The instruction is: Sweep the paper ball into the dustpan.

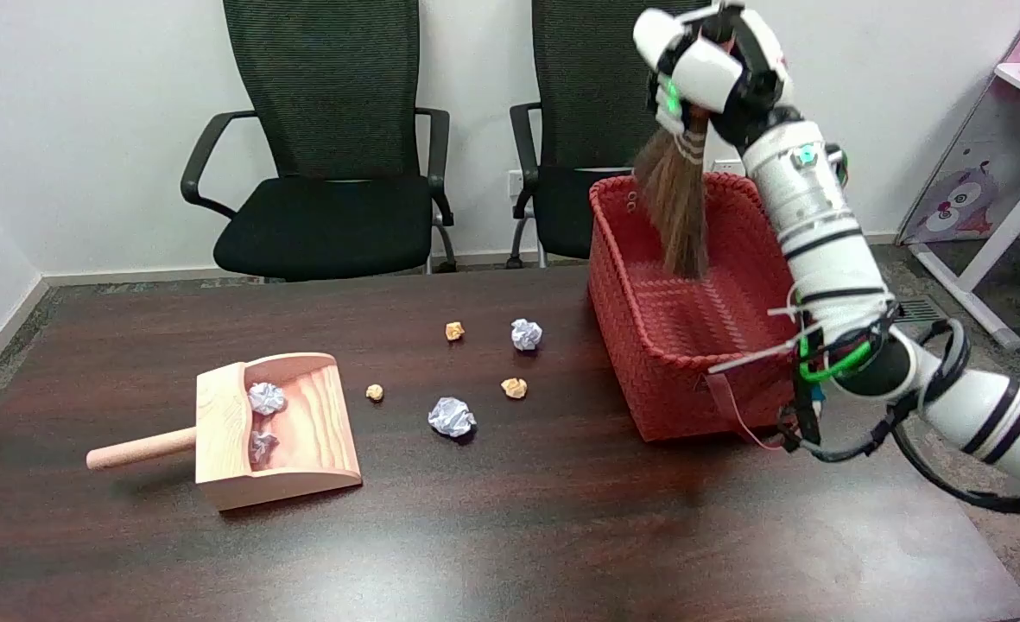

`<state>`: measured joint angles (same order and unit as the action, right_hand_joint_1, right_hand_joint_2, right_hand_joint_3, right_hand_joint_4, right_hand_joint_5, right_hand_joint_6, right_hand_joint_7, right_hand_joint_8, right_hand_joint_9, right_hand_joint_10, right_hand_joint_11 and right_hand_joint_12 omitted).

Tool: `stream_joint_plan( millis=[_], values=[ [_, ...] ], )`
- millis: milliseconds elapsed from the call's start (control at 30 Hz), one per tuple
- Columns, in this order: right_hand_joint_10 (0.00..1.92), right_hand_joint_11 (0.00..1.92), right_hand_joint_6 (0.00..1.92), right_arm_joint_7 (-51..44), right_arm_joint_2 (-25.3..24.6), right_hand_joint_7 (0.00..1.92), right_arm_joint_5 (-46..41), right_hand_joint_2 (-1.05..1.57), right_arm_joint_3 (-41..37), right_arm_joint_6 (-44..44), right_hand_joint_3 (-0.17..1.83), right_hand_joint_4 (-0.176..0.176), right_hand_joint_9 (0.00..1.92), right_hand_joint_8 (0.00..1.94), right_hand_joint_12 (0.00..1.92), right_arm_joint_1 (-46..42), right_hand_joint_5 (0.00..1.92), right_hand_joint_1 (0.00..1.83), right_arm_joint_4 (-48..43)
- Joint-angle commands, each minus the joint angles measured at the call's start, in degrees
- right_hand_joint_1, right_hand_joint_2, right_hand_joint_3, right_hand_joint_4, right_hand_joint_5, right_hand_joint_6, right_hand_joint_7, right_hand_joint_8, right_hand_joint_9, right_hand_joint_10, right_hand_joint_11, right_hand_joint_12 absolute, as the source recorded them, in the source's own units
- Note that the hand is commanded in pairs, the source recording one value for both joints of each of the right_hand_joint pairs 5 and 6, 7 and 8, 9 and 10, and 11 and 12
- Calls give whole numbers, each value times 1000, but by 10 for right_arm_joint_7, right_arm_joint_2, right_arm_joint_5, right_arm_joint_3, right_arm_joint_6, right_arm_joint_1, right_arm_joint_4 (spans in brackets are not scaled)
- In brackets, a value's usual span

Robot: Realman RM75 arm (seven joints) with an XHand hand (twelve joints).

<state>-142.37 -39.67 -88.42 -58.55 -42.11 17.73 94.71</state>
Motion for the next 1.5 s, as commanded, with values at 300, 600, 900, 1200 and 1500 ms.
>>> stream_joint_plan(
  millis=[300,600,900,1200,1500],
  values=[
    [1920,1920,1920,-44,-27,1920,-197,1571,191,-21,1707,176,1920,1920,1920,262,1920,861,14],
    [1920,1920,1920,-44,-105,1920,-284,1571,356,-48,1676,176,1920,1920,1920,380,1920,845,-41],
    [1920,1920,1920,-44,-230,1920,-276,1571,364,-46,1645,176,1920,1920,1920,358,1920,840,-155],
    [1920,1920,1920,-46,-252,1920,-274,1571,360,-46,1585,176,1920,1920,1920,342,1920,838,-200],
    [1920,1920,1920,-46,-231,1920,-263,1559,330,-59,1554,176,1920,1920,1920,305,1920,833,-201]
  ],
)
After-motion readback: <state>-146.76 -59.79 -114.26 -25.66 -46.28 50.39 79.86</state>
